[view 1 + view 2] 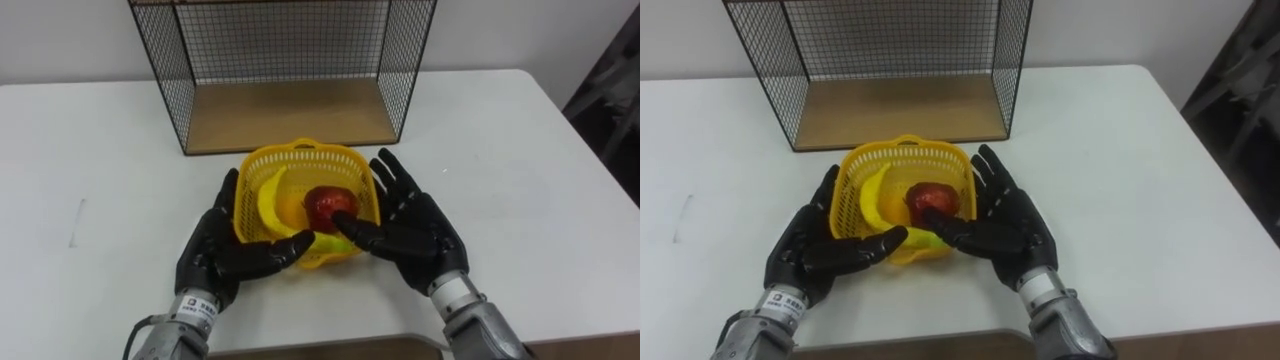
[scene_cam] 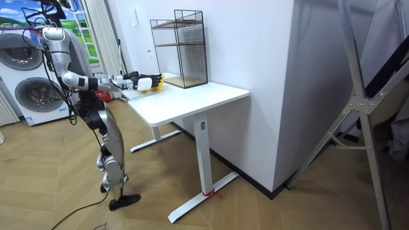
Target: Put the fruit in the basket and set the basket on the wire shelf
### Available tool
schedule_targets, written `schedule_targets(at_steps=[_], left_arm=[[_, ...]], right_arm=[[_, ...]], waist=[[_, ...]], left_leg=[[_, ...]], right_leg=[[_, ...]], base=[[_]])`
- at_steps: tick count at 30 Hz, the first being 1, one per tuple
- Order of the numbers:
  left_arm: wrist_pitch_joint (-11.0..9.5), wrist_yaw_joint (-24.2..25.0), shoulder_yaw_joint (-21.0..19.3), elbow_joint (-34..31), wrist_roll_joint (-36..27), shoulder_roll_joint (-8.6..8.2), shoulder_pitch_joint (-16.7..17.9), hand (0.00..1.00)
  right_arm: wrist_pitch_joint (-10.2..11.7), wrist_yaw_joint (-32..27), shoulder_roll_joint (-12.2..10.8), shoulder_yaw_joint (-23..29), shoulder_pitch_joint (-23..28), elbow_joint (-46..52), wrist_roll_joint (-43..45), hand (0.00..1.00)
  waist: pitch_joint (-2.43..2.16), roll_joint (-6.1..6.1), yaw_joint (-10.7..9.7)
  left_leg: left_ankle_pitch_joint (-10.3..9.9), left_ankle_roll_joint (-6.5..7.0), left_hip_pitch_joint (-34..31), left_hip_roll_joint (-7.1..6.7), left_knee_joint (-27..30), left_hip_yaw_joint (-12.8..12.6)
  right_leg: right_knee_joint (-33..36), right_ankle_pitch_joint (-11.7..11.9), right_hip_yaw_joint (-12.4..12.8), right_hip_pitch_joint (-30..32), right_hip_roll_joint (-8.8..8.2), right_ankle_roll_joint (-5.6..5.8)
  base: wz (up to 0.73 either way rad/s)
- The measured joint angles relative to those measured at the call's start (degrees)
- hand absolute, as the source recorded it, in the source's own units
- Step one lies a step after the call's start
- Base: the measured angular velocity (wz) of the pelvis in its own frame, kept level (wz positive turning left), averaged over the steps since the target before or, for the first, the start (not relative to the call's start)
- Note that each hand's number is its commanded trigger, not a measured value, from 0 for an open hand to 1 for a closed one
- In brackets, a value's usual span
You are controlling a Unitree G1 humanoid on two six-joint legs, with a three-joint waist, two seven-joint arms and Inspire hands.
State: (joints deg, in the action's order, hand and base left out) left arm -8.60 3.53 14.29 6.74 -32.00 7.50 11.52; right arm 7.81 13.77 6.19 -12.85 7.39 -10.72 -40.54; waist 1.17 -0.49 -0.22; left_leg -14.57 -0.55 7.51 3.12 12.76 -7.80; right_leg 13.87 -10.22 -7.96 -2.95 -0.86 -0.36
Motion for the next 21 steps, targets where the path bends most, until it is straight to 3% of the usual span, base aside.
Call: schedule_targets(at_steps=[10, 21], left_arm=[[0.0, 0.0, 0.2, 0.0, 0.0, -0.17, 0.0, 0.00], [-0.1, 0.0, 0.6, 0.0, -0.4, -0.91, -1.0, 0.00]], right_arm=[[0.4, -0.2, -0.1, -0.1, -0.1, -0.3, 0.1, 0.00], [2.6, -2.7, 0.0, -1.5, -1.8, -2.2, 0.5, 0.00]], waist=[[0.03, -0.05, -0.2], [0.04, -0.09, -0.1]], left_leg=[[0.0, 0.00, 0.0, -0.02, 0.0, 0.0], [0.0, 0.00, -0.2, -0.01, 0.0, -0.1]], right_leg=[[-0.1, 0.0, 0.0, 0.0, 0.01, 0.00], [-0.3, 0.0, 0.0, 0.1, 0.01, 0.01]], base=[[0.00], [0.00]])
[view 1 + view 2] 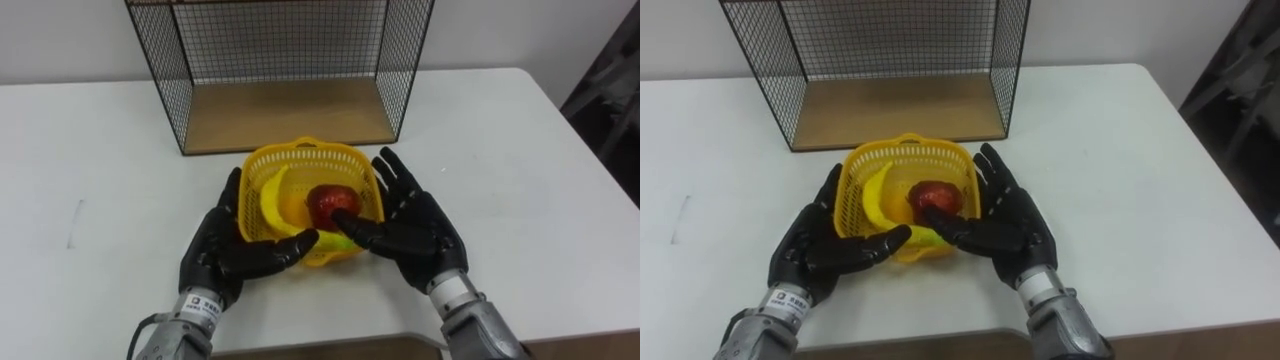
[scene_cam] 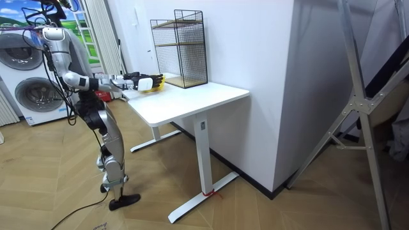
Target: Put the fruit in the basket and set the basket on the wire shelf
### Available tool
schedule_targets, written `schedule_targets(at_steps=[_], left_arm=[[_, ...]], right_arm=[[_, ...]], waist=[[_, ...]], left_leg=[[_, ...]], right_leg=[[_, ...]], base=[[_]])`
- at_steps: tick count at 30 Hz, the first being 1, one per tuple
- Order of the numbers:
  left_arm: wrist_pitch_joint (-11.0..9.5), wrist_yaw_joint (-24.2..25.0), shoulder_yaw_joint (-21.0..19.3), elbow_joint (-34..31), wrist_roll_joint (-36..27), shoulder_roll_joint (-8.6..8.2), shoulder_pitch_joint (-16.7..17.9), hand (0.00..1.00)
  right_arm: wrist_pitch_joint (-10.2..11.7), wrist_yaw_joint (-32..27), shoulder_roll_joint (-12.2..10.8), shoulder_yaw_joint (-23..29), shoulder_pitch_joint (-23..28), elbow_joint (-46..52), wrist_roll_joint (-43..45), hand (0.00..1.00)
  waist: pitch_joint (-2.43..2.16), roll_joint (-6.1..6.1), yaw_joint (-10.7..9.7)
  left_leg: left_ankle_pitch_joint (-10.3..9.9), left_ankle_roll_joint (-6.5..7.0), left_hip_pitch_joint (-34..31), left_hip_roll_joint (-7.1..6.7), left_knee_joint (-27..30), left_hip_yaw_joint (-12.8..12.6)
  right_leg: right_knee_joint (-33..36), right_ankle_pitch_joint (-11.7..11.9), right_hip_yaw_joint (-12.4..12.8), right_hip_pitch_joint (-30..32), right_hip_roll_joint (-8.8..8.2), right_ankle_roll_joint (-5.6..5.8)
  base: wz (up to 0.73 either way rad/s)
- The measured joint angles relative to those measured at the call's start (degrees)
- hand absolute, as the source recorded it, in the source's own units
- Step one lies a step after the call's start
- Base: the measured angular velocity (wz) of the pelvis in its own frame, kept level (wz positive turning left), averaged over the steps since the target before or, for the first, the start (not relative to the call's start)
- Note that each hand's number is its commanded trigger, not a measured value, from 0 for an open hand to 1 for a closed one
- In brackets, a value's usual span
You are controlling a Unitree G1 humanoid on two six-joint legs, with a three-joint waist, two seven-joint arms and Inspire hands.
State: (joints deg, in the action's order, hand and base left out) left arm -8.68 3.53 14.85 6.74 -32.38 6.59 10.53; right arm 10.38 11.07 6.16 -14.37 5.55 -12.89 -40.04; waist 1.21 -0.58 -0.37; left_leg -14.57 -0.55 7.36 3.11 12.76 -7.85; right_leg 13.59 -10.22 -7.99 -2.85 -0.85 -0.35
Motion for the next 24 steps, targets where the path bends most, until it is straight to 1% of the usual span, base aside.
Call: schedule_targets(at_steps=[2, 5, 7, 10, 13, 15, 17, 19, 22, 24], left_arm=[[0.0, 0.0, 0.0, 0.0, 0.0, -0.41, 0.0, 0.00], [0.0, 0.0, 0.1, 0.0, 0.0, -0.51, -0.3, 0.00], [0.0, 0.0, 0.0, -0.1, 0.0, -0.54, -0.7, 0.00], [0.0, 0.0, 0.0, -1.5, 0.0, -0.55, -1.0, 0.00], [-0.7, 0.0, 0.0, -3.4, -0.2, -0.56, -1.6, 0.00], [-1.8, 0.0, 0.0, -3.5, -0.7, -0.60, -2.5, 0.00], [-2.3, 0.0, 0.0, -3.6, -0.7, -0.60, -2.8, 0.00], [-2.3, -0.1, -0.1, -4.5, -0.7, -0.62, -2.9, 0.00], [-2.7, -0.3, -0.5, -7.0, -0.7, -0.63, -2.9, 0.00], [-3.5, -0.3, -0.7, -8.6, -0.7, -0.65, -3.1, 0.00]], right_arm=[[0.1, -0.3, 0.0, 0.0, 0.0, 0.0, 0.0, 0.00], [0.2, -0.5, 0.0, 0.0, -0.4, 0.0, 0.0, 0.00], [0.3, -0.6, 0.0, 0.0, -0.7, 0.1, 0.0, 0.00], [0.6, -1.7, 0.0, 0.0, -1.4, 0.3, -0.1, 0.00], [1.9, -2.3, 0.0, 0.0, -2.4, 0.4, -0.1, 0.00], [2.7, -2.4, 0.0, 0.0, -2.9, 0.4, -0.2, 0.00], [2.7, -2.4, 0.0, 0.0, -3.4, 0.5, -0.2, 0.00], [2.7, -2.9, 0.0, 0.0, -3.9, 1.2, 0.0, 0.00], [2.8, -3.3, 0.0, 0.2, -4.6, 4.7, 0.1, 0.00], [3.5, -3.4, -0.1, 0.2, -5.6, 6.3, 0.1, 0.00]], waist=[[-0.01, 0.00, 0.0], [-0.02, -0.01, 0.0], [-0.25, -0.02, 0.2], [-0.31, -0.10, 0.2], [-0.33, -0.15, 0.1], [-0.33, -0.14, 0.4], [-0.33, -0.14, 0.4], [-0.32, -0.15, 0.5], [-0.34, -0.19, 0.4], [-0.36, -0.20, 0.5]], left_leg=[[0.0, 0.00, 0.0, 0.00, 0.0, 0.0], [0.0, 0.00, -0.3, 0.01, 0.0, 0.0], [0.0, 0.00, -0.8, 0.03, 0.0, 0.0], [0.0, 0.00, -0.8, 0.05, 0.0, 0.0], [0.0, 0.00, -0.7, 0.09, 0.0, 0.0], [0.0, -0.01, -0.6, 0.10, -0.1, 0.0], [0.0, -0.01, -0.6, 0.10, -0.1, -0.1], [0.0, -0.01, -0.7, 0.09, -0.1, -0.2], [0.0, -0.01, -0.7, 0.08, 0.0, -0.2], [0.0, -0.01, -0.6, 0.08, 0.0, -0.2]], right_leg=[[0.0, 0.0, 0.0, 0.0, 0.00, 0.00], [0.0, 0.0, 0.0, 0.2, 0.01, 0.00], [0.2, 0.0, 0.0, 0.9, 0.03, -0.02], [0.2, 0.1, 0.0, 0.9, 0.05, -0.04], [0.2, 0.1, 0.0, 0.7, 0.08, -0.08], [0.2, 0.1, 0.1, 0.7, 0.10, -0.09], [0.2, 0.2, 0.1, 0.7, 0.10, -0.08], [0.4, 0.2, 0.2, 1.0, 0.08, -0.08], [0.3, 0.3, 0.2, 1.0, 0.08, -0.08], [0.2, 0.3, 0.2, 0.9, 0.08, -0.08]], base=[[0.00], [0.00], [0.00], [0.00], [0.00], [0.00], [0.00], [0.00], [0.00], [0.00]])
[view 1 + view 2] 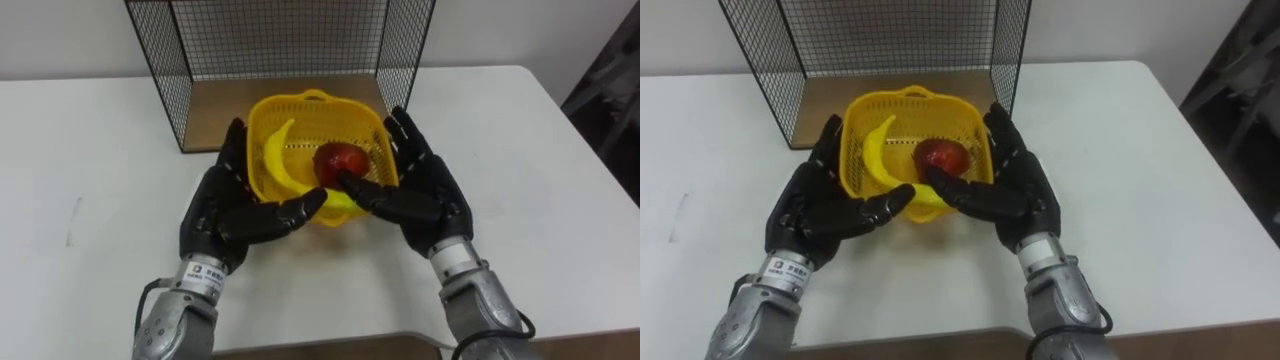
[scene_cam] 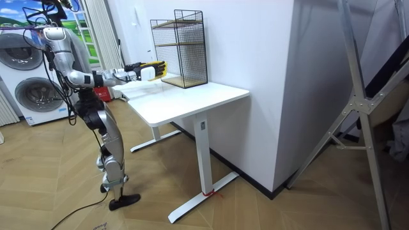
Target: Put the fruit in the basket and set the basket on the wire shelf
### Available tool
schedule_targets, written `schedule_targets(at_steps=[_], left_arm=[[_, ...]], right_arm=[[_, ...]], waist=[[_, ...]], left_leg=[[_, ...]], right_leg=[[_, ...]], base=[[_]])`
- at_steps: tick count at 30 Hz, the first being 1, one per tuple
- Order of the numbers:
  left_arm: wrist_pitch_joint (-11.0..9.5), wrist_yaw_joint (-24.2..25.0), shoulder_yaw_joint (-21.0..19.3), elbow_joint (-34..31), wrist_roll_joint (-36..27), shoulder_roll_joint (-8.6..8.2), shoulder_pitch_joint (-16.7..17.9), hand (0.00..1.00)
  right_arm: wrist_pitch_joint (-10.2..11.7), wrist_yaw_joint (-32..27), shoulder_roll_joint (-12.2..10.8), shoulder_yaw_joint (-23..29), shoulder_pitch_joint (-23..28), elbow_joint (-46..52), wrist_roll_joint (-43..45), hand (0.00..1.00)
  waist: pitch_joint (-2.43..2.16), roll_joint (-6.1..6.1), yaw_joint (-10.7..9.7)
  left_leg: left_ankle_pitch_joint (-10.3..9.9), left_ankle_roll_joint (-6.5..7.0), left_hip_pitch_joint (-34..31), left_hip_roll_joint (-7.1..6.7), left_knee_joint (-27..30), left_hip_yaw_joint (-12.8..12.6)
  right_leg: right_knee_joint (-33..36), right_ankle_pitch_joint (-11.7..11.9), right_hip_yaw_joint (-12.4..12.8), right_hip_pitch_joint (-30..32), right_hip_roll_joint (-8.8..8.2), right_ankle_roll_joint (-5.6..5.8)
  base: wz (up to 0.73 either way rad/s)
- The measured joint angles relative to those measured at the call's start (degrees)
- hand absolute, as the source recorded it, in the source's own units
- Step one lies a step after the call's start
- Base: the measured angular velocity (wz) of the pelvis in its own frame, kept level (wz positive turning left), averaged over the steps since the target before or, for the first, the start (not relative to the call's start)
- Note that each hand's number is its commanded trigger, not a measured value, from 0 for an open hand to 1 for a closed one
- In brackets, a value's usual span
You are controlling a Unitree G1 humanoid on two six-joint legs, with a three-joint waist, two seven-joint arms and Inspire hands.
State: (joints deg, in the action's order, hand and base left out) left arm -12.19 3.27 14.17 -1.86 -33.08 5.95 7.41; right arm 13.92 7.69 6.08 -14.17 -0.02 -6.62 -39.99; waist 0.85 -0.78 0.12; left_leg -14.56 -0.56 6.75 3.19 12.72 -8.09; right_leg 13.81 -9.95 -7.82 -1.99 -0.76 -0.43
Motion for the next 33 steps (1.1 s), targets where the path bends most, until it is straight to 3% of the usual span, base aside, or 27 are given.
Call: schedule_targets(at_steps=[3, 27, 31, 33], left_arm=[[-0.8, 0.0, -0.1, -0.6, 0.0, 0.00, -0.4, 0.00], [-0.9, -0.3, -0.5, -0.7, -0.1, -0.24, -0.5, 0.00], [-1.2, -0.3, -0.7, -0.7, -0.1, -0.29, -0.5, 0.00], [-1.2, -0.3, -0.8, -0.7, -0.6, -0.19, -0.4, 0.00]], right_arm=[[0.5, 0.0, 0.0, 0.0, -0.1, 0.9, 0.0, 0.00], [1.1, -0.5, -0.5, -0.6, -0.1, 2.5, 0.4, 0.00], [1.2, -0.4, -0.6, -0.6, 0.1, 2.4, 0.3, 0.00], [1.4, -0.1, -1.1, -0.6, 0.3, 2.0, 0.3, 0.00]], waist=[[-0.05, -0.08, 0.1], [0.18, -0.24, 0.9], [0.44, -0.66, 1.7], [0.46, -1.13, 2.1]], left_leg=[[0.0, 0.00, 0.0, 0.01, 0.0, 0.0], [-0.3, -0.23, 0.5, 0.47, 1.6, -0.7], [-3.8, -0.93, -1.8, 2.16, 8.6, -0.6], [-6.2, -1.98, -4.3, 3.22, 16.2, -0.5]], right_leg=[[0.0, 0.0, 0.0, 0.0, 0.00, 0.00], [2.1, -0.1, -0.2, 0.1, -0.02, -0.30], [8.5, -3.4, -0.7, 2.3, 0.24, -1.22], [13.5, -6.7, -1.2, 4.1, 0.42, -2.26]], base=[[0.00], [-0.01], [-0.05], [0.00]])
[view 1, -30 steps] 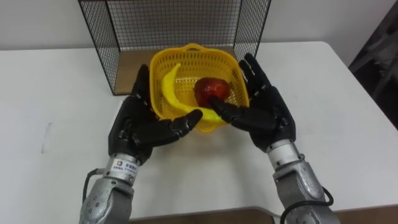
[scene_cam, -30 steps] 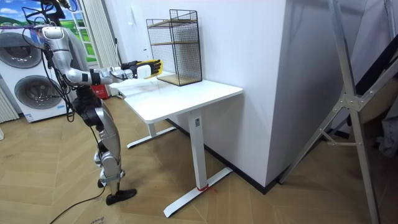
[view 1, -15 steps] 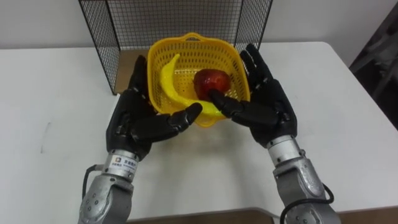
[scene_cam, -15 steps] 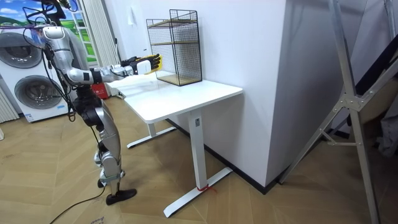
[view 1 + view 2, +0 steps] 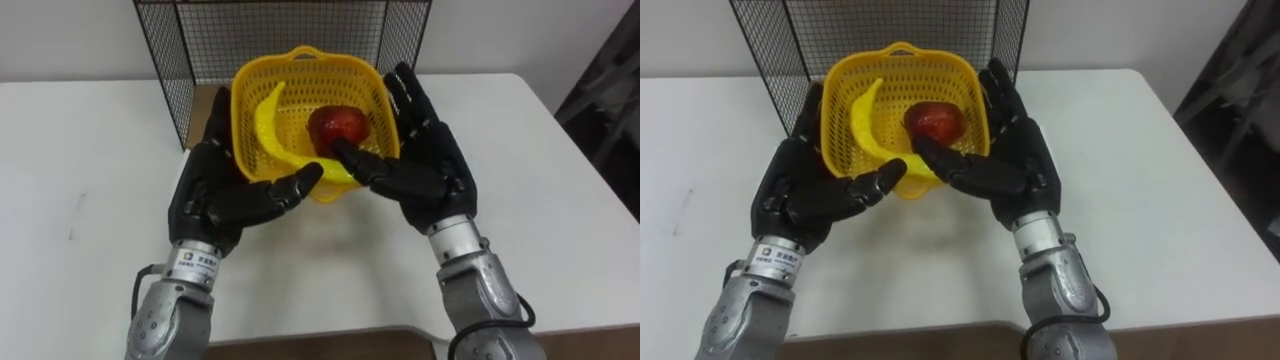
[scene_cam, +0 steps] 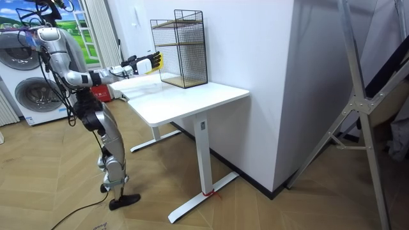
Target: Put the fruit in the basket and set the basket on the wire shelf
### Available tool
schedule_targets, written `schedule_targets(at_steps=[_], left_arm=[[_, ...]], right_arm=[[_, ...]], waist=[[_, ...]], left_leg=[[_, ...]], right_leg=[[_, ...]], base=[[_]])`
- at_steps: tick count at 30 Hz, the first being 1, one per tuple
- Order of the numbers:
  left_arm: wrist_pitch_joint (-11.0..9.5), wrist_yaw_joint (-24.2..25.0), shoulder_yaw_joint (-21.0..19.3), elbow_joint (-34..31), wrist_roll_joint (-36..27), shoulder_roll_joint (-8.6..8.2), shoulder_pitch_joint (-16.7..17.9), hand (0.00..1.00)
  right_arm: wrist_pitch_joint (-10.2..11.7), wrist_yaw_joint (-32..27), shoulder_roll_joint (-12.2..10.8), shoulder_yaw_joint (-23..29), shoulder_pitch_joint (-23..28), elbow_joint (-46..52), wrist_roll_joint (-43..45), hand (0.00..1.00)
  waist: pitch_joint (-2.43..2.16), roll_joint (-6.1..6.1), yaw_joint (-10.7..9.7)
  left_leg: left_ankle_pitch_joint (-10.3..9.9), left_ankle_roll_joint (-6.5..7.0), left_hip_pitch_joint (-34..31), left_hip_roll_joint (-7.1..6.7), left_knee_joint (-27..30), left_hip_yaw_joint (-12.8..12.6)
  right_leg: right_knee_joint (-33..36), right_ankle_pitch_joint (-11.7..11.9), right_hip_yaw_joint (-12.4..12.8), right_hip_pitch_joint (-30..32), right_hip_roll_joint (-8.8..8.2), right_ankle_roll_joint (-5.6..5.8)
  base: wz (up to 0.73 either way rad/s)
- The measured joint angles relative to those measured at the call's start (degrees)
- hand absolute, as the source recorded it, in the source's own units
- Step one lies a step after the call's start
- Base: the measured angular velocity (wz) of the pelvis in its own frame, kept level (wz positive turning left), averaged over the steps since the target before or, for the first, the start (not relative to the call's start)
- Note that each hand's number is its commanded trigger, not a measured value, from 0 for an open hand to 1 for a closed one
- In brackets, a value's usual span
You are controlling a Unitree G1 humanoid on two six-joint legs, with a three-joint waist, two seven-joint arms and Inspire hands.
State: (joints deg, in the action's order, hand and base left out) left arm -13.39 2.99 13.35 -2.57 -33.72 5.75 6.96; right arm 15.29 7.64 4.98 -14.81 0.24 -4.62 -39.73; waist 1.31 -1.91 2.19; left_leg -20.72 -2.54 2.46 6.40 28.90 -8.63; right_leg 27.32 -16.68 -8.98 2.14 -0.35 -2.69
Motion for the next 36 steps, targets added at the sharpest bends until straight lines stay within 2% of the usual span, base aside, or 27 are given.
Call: schedule_targets(at_steps=[1, 2, 3, 4, 6, 7, 8, 9, 10, 11, 12, 13, 14, 15, 17, 19, 23, 25, 28, 30, 31, 32, 33, 34, 35, 36], left_arm=[[0.0, 0.0, 0.0, 0.0, -0.6, 0.08, 0.0, 0.00], [0.0, 0.0, -0.1, 0.0, -1.4, 0.08, 0.0, 0.00], [0.0, 0.0, -0.1, 0.0, -2.4, 0.13, 0.0, 0.00], [0.0, 0.0, -0.1, 0.1, -2.9, 0.25, 0.1, 0.00], [0.0, 0.0, -0.2, 0.6, -3.2, 0.27, 0.2, 0.00], [0.0, 0.0, -0.1, 0.6, -3.2, 0.25, 0.1, 0.00], [-0.3, 0.0, -0.1, 0.6, -3.3, 0.23, 0.0, 0.00], [-0.3, 0.0, -0.1, 0.7, -3.3, 0.12, 0.2, 0.00], [-0.3, 0.0, -0.2, 0.7, -3.2, 0.10, 0.2, 0.00], [-0.4, 0.0, -0.2, 0.7, -3.1, -0.11, 0.2, 0.00], [-0.5, 0.0, -0.4, 0.7, -3.1, -0.12, 0.2, 0.00], [-0.5, 0.0, -0.5, 0.7, -3.1, -0.03, 0.4, 0.00], [-0.5, 0.0, -0.4, 0.7, -3.1, 0.30, 0.5, 0.00], [-0.5, 0.0, -0.2, 0.7, -3.1, 0.38, 0.5, 0.00], [-0.5, 0.0, 0.5, 0.7, -3.0, 0.66, 0.6, 0.00], [-0.4, 0.0, 0.7, 0.7, -3.0, 0.87, 0.6, 0.00], [-0.5, 0.0, 0.8, 0.7, -3.2, 1.23, 0.5, 0.00], [-0.5, 0.0, 0.7, 0.7, -3.2, 1.21, 0.5, 0.00], [-0.5, 0.0, 1.5, 0.7, -3.2, 1.68, 0.5, 0.00], [-0.5, 0.0, 1.4, 0.7, -3.2, 1.62, 0.4, 0.00], [-0.5, 0.0, 1.2, 0.7, -3.2, 1.66, 0.4, 0.00], [-0.5, 0.0, 1.1, 0.7, -3.2, 1.78, 0.4, 0.00], [-0.5, 0.0, 1.2, 0.6, -3.2, 1.82, 0.3, 0.00], [-0.5, 0.0, 1.1, 0.6, -3.1, 1.68, 0.3, 0.00], [-0.5, 0.0, 1.0, 0.6, -3.1, 1.40, 0.2, 0.00], [-0.6, 0.0, 0.7, 0.6, -3.0, 1.63, -0.8, 0.00]], right_arm=[[0.2, 0.1, -0.1, 0.0, 0.0, -0.4, 0.0, 0.00], [0.2, 0.1, -0.1, 0.0, 0.1, -0.9, 0.0, 0.00], [0.1, 0.1, 0.0, -0.1, 0.2, -0.9, 0.0, 0.00], [0.1, 0.1, -0.1, -0.2, 0.2, -1.0, 0.0, 0.00], [0.1, 0.1, -0.2, -0.4, 0.5, -1.4, -0.2, 0.00], [0.1, 0.1, -0.2, -0.4, 0.5, -1.5, -0.4, 0.00], [0.2, 0.1, -0.1, -0.1, 0.3, -1.6, -0.5, 0.00], [0.2, 0.1, -0.3, -0.1, 0.3, -2.1, -0.4, 0.00], [0.1, 0.2, -0.4, -0.1, 0.3, -2.3, -0.4, 0.00], [-0.1, 0.6, -0.2, -0.1, 0.3, -2.7, -0.6, 0.00], [-0.3, 1.2, 0.0, -0.2, 0.4, -3.0, -0.7, 0.00], [-0.4, 1.4, 0.0, -0.3, 0.5, -3.3, -0.7, 0.00], [-0.4, 1.4, -0.1, -0.3, 1.0, -3.4, -0.7, 0.00], [-0.4, 1.4, 0.1, -0.3, 1.1, -3.4, -0.7, 0.00], [-0.2, 1.4, 0.7, -0.3, 1.1, -3.4, -0.8, 0.00], [-0.2, 1.4, 0.8, -0.3, 1.1, -3.3, -0.7, 0.00], [0.1, 1.4, 0.8, -0.3, 1.0, -3.2, -0.5, 0.00], [0.1, 1.3, 0.5, -0.3, 1.0, -2.9, -0.4, 0.00], [0.7, 1.3, 1.1, -0.4, 0.9, -1.2, -0.9, 0.00], [1.2, 1.3, 1.1, -0.7, 0.3, -1.2, -0.9, 0.00], [1.3, 1.3, 1.1, -0.8, 0.2, -1.2, -0.7, 0.00], [1.4, 1.3, 1.0, -0.9, 0.1, -1.2, -0.5, 0.00], [1.5, 1.3, 1.0, -0.9, 0.1, -1.2, -0.4, 0.00], [1.5, 1.3, 1.1, -0.8, 0.1, -1.2, -0.4, 0.00], [1.5, 1.3, 1.1, -0.8, 0.0, -1.2, -0.5, 0.00], [1.5, 1.3, 1.3, -0.8, -0.7, -1.3, -0.4, 0.00]], waist=[[0.02, -0.25, 0.0], [0.09, -0.21, -0.1], [0.18, 0.39, 0.0], [0.24, 0.56, 0.0], [0.26, 0.29, 0.1], [0.17, 0.08, 0.0], [0.12, 0.25, -0.1], [0.09, 0.20, 0.0], [0.10, 0.12, 0.0], [0.04, 0.23, 0.1], [-0.17, 0.25, 0.1], [-0.30, 0.10, 0.2], [-1.22, -0.19, 0.1], [-1.28, -1.02, -0.4], [-1.23, -1.32, -0.3], [-1.27, -1.59, -0.3], [-0.78, -0.85, 0.1], [-0.77, -0.90, 0.2], [-0.56, -1.32, 0.1], [-0.52, -1.52, 0.4], [-0.49, -1.59, 0.5], [-0.40, -1.72, 0.6], [-0.26, -1.94, 0.4], [-0.25, -1.95, 0.1], [-0.14, -1.53, 0.3], [0.59, -1.00, 0.3]], left_leg=[[-0.1, -0.08, -1.2, 0.30, 2.8, 0.0], [0.0, -0.06, -4.1, 1.53, 9.4, 0.1], [0.5, -0.02, -6.9, 2.89, 15.8, 1.1], [1.2, -0.03, -7.9, 3.23, 18.2, 1.7], [5.2, 0.07, -11.5, 3.12, 24.6, 3.8], [4.9, 0.10, -12.4, 2.58, 24.0, 3.9], [4.4, 0.61, -14.3, 1.72, 20.7, 3.5], [4.5, 0.55, -15.8, 0.39, 15.9, 2.8], [4.7, 0.47, -16.4, -0.24, 12.9, 2.4], [6.4, 0.19, -17.4, -1.02, 6.2, 2.0], [9.9, 0.76, -18.0, -1.38, 0.5, 2.1], [11.5, 0.79, -18.0, -1.47, -0.7, 2.1], [13.3, 1.17, -17.5, -2.27, -1.9, 2.4], [14.1, 1.63, -16.7, -2.91, -2.7, 2.4], [15.9, 2.51, -16.4, -3.21, -2.2, 2.7], [15.2, 2.85, -16.5, -3.70, -1.7, 2.4], [12.0, 3.55, -16.6, -4.32, 0.9, 1.3], [10.7, 3.78, -16.8, -4.95, 2.0, 1.2], [8.0, 4.81, -16.5, -6.88, 3.7, 0.8], [5.5, 5.80, -15.8, -8.15, 4.8, 0.1], [5.0, 6.04, -15.7, -8.33, 5.1, -0.2], [4.1, 6.50, -15.3, -8.85, 5.7, -0.3], [3.5, 7.05, -14.5, -9.30, 5.8, -0.2], [3.2, 7.25, -14.3, -9.28, 5.8, -0.2], [2.9, 7.52, -13.7, -9.09, 5.4, 0.1], [2.8, 7.69, -13.9, -8.89, 5.1, 0.9]], right_leg=[[1.0, -0.8, -0.1, 0.3, -0.07, -0.33], [2.6, -2.0, -0.3, 0.6, 0.19, -0.75], [4.3, -3.5, 0.4, 0.9, 1.10, -1.39], [5.0, -4.1, 0.6, 0.9, 1.43, -1.42], [5.9, -4.7, 1.3, -0.3, 1.57, -2.59], [5.8, -4.6, 1.4, -0.3, 1.39, -2.86], [5.6, -4.6, 1.6, -0.2, 1.07, -3.00], [5.3, -4.6, 2.3, -0.2, 0.79, -2.89], [5.3, -4.7, 2.8, -0.3, 0.60, -2.82], [5.0, -4.7, 2.9, -0.2, 0.45, -2.92], [5.1, -5.0, 2.8, -0.3, 0.34, -3.18], [5.2, -5.3, 3.3, -0.5, 0.35, -2.92], [5.0, -5.7, 3.4, -0.7, 0.10, -2.01], [4.3, -5.6, 3.1, -1.3, -0.31, -1.90], [3.4, -5.8, 2.7, -2.2, -0.45, -1.61], [2.2, -6.0, 2.6, -2.7, -1.04, -1.21], [1.3, -7.4, 2.5, -4.3, -2.11, -0.18], [1.6, -8.3, 2.7, -4.6, -2.75, 0.27], [3.5, -10.6, 2.8, -5.2, -4.96, 1.65], [10.7, -11.3, 1.7, -3.8, -7.48, 3.03], [13.4, -10.9, 1.2, -2.7, -8.24, 3.77], [18.8, -9.3, 0.8, -0.8, -9.70, 5.17], [22.4, -7.3, 0.9, 0.7, -10.45, 5.30], [23.6, -6.0, 1.0, 1.4, -10.47, 5.27], [25.3, -3.5, 1.0, 2.3, -9.98, 5.43], [26.2, -3.1, 0.8, 3.6, -9.35, 5.79]], base=[[0.08], [0.00], [0.00], [-0.09], [-0.05], [0.00], [-0.13], [-0.24], [-0.35], [-0.33], [-0.35], [-0.22], [0.00], [0.10], [0.01], [0.01], [0.03], [0.05], [0.08], [-0.05], [-0.03], [0.12], [0.16], [0.13], [0.05], [0.00]])
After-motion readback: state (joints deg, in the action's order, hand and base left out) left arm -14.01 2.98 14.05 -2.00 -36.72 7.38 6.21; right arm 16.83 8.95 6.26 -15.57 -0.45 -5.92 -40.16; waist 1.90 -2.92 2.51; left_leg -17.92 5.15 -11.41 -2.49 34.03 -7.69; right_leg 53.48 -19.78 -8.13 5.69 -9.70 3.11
